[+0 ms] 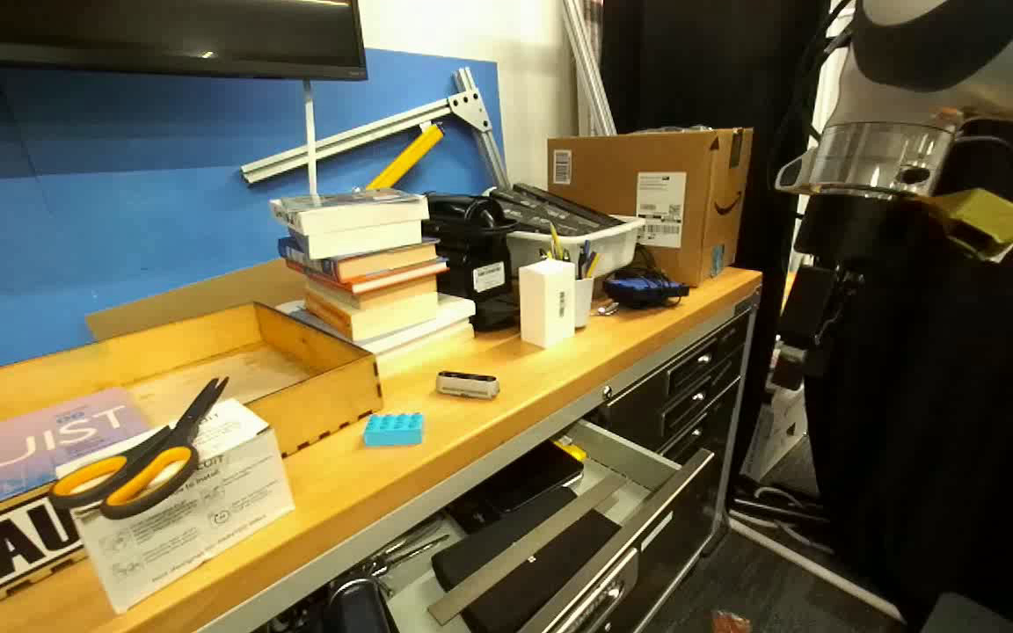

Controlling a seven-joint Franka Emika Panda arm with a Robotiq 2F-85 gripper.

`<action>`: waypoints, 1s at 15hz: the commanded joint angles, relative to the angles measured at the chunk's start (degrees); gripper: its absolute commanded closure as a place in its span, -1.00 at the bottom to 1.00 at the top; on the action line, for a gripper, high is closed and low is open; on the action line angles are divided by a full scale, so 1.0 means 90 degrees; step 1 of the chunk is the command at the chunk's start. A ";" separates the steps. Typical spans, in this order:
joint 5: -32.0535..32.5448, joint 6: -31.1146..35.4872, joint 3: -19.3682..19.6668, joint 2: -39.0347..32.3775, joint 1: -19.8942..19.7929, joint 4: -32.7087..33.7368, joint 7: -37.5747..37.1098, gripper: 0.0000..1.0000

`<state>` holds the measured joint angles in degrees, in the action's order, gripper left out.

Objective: Put the blue building block inside the open drawer, push the drawer closed

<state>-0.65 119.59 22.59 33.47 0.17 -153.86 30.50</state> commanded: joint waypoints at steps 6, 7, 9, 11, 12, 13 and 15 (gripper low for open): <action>-0.0122 -0.0012 -0.0183 -0.0032 -0.0185 0.0013 0.0097 -1.00; -0.0122 -0.0012 -0.0183 -0.0033 -0.0185 0.0013 0.0097 -1.00; -0.0125 0.0309 -0.0363 -0.0253 -0.0168 0.0218 -0.0240 -1.00; -0.0149 0.0784 -0.0752 -0.0643 0.0064 0.0488 -0.0539 -1.00; -0.0122 0.0996 -0.0970 -0.0814 0.0158 0.0600 -0.0663 -1.00; -0.0123 0.1162 -0.1221 -0.1062 0.0303 0.0768 -0.0788 -1.00; -0.0058 0.1463 -0.1703 -0.1573 0.0528 0.1101 -0.1048 -1.00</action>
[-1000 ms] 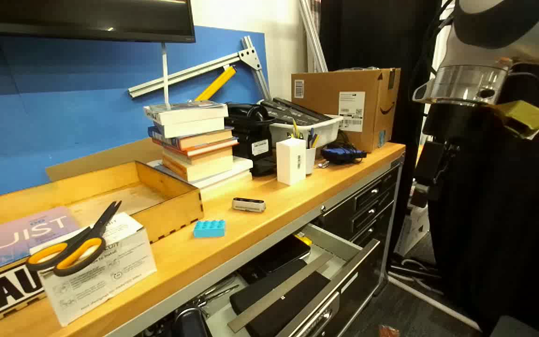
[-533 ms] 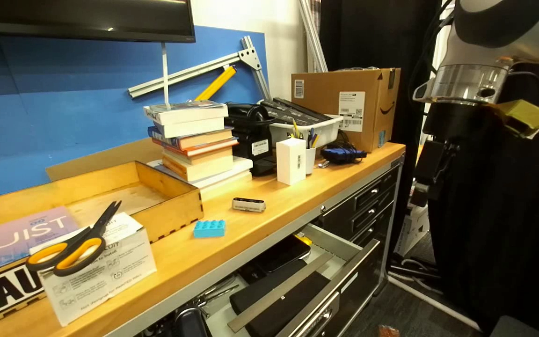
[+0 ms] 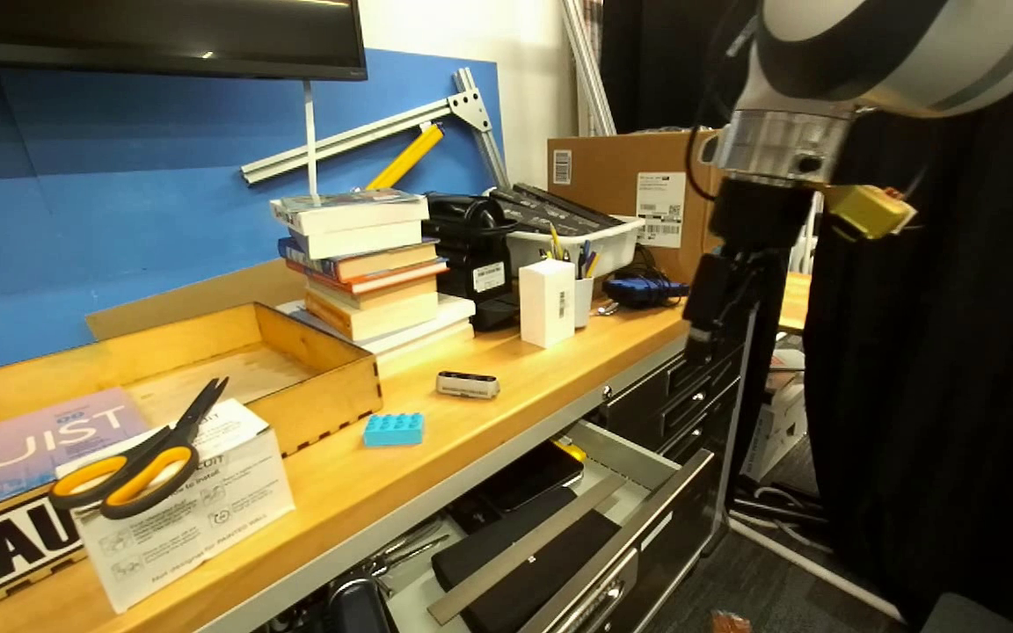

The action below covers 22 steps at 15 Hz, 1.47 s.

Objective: Put the blue building block inside the open drawer, push the drawer closed

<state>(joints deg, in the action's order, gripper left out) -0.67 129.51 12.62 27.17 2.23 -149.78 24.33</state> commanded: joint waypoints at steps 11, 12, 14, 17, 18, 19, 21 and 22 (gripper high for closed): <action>0.0249 0.1326 -0.2209 -0.3471 0.0850 0.2449 -0.1011 -1.00; 0.0286 0.1356 -0.2267 -0.3629 0.0855 0.2596 -0.1035 -1.00; 0.0426 0.1413 -0.2355 -0.3945 0.0869 0.2908 -0.1109 -1.00; 0.0588 0.1575 -0.2423 -0.4380 0.0890 0.3363 -0.1184 -1.00; 0.0674 0.1644 -0.2431 -0.4527 0.0907 0.3500 -0.1251 -1.00; 0.0735 0.1709 -0.2440 -0.4661 0.0926 0.3626 -0.1303 -1.00; 0.0806 0.1701 -0.2459 -0.4885 0.0960 0.3852 -0.1329 -1.00; 0.0820 0.1685 -0.2471 -0.4979 0.0964 0.3934 -0.1313 -0.54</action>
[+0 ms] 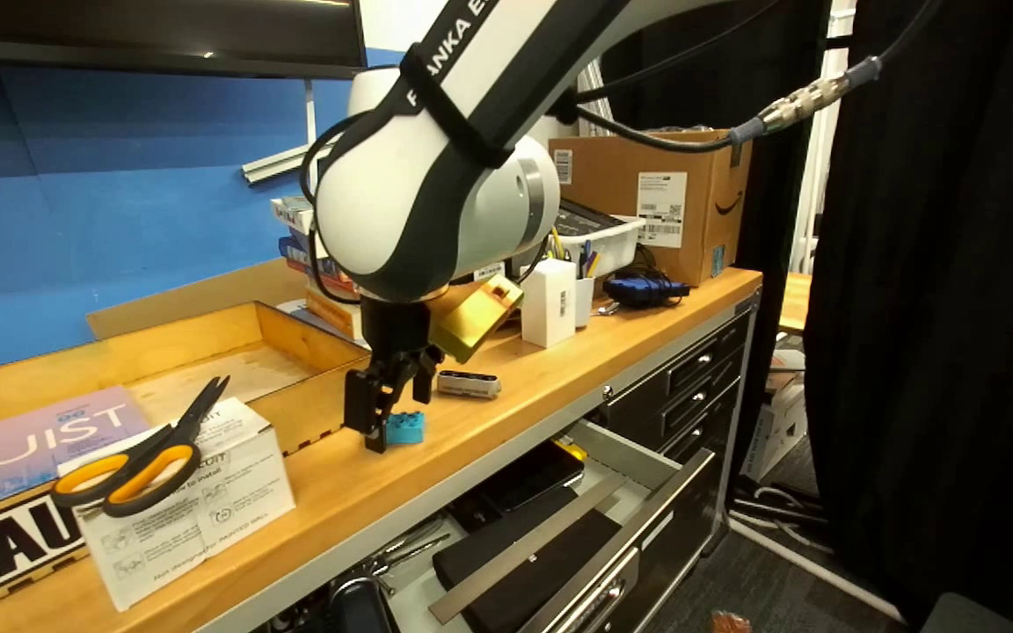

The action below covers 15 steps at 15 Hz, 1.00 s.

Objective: Put the blue building block inside the open drawer, push the drawer closed

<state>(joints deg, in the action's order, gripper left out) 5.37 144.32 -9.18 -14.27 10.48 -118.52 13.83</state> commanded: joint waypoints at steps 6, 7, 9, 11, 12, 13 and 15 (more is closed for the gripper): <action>0.0166 -0.0170 -0.0072 -0.0341 0.0007 0.0468 -0.0036 0.32; 0.0229 -0.0143 -0.0043 -0.0230 0.0006 0.0354 -0.0059 0.45; 0.0405 -0.0100 0.0056 -0.0045 -0.0001 0.0149 -0.0169 0.77; 0.0560 -0.0168 0.0186 0.0163 -0.0060 -0.0147 -0.0300 0.70; 0.0652 -0.0229 0.0261 0.0312 -0.0091 -0.0352 -0.0382 0.70; 0.0742 -0.0265 0.0336 0.0473 -0.0134 -0.0595 -0.0440 0.70; 0.0717 -0.0458 0.0399 0.0809 -0.0267 -0.1054 -0.0401 0.70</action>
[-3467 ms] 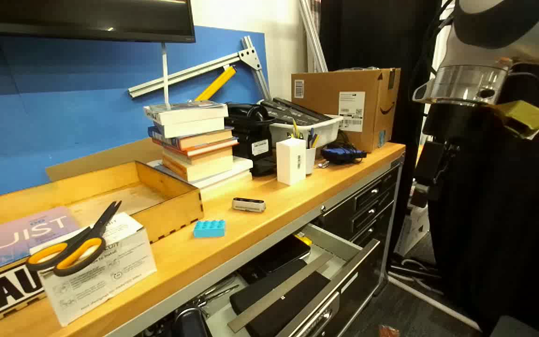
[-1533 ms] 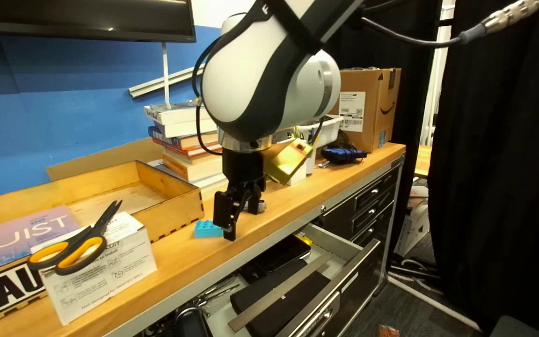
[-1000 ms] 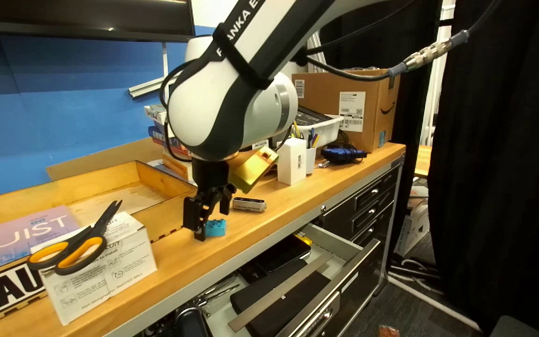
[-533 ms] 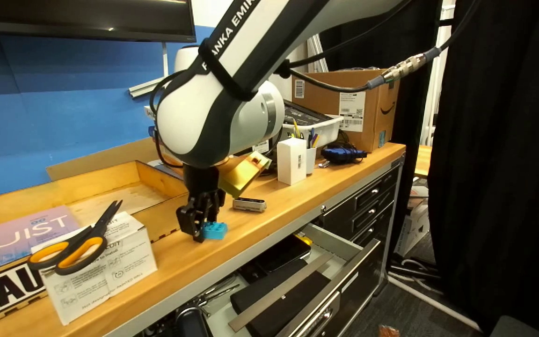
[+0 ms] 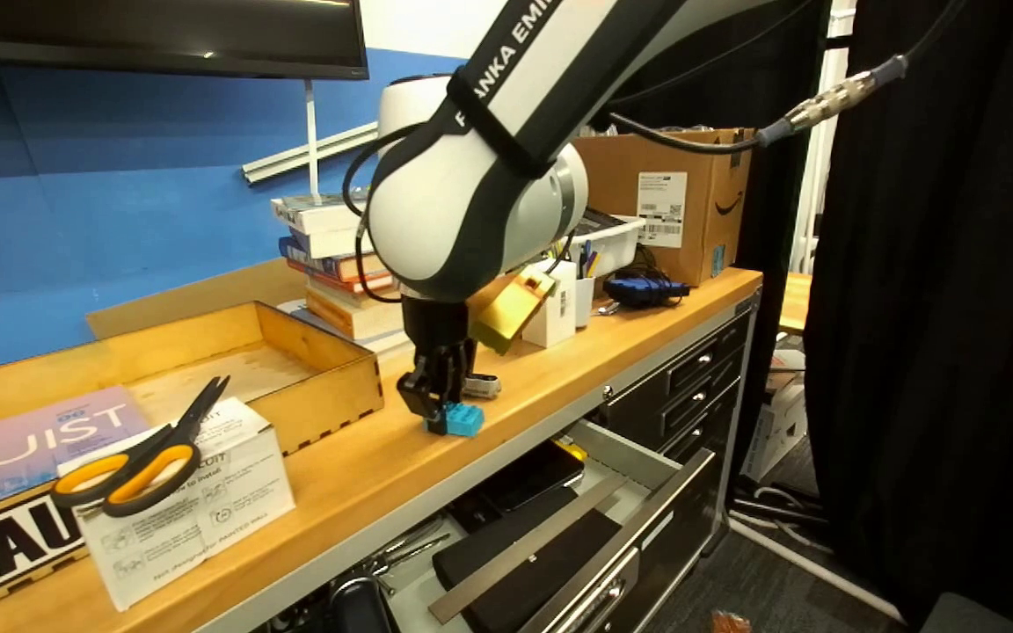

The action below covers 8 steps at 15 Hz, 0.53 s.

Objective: Put the blue building block inside the open drawer, push the drawer closed

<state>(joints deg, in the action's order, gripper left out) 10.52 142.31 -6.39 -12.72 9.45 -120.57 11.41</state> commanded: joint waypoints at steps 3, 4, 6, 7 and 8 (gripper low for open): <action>-0.0276 -0.0293 0.0061 0.1085 -0.0358 -0.1527 0.0200 0.70; -0.0373 -0.0314 0.0063 0.1161 -0.0392 -0.1703 0.0251 0.70; -0.0668 -0.0065 0.0046 0.1093 -0.0432 -0.2056 0.0380 0.70; -0.0781 0.0162 0.0038 0.0973 -0.0428 -0.2188 0.0338 0.70; -0.0885 0.0391 0.0027 0.0844 -0.0415 -0.2303 0.0247 0.70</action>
<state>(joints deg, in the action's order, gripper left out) 5.73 140.74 -5.58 -4.54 6.12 -137.42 13.10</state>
